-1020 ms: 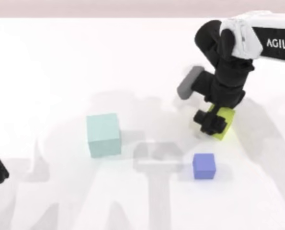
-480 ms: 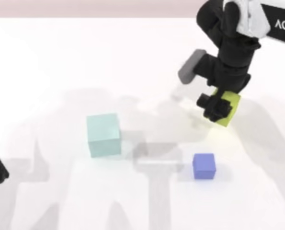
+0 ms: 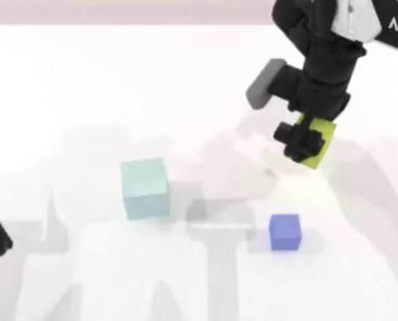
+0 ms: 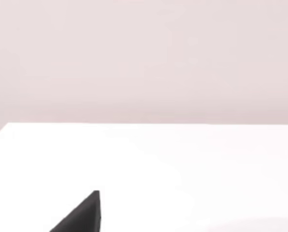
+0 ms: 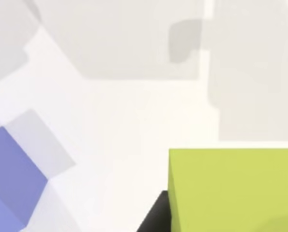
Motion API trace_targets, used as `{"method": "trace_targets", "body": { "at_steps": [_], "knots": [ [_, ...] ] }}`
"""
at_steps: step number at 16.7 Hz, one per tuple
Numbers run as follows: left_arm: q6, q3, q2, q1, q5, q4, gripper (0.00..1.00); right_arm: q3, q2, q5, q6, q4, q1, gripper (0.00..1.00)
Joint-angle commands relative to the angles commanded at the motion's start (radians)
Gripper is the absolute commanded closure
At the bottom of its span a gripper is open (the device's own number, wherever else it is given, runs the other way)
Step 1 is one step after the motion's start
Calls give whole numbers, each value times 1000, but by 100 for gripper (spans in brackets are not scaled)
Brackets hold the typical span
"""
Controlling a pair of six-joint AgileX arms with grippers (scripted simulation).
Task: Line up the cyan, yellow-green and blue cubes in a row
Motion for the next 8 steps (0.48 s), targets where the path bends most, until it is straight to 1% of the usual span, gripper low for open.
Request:
{"method": "trace_targets", "body": {
  "at_steps": [2, 6, 8],
  "knots": [
    [0, 0, 0, 0, 0, 0, 0, -11, -14, 0, -33, -6, 58, 100],
    [0, 0, 0, 0, 0, 0, 0, -50, -61, -1, -127, -19, 245, 100],
    [0, 0, 0, 0, 0, 0, 0, -68, -86, 0, -168, -23, 322, 100]
  ]
}}
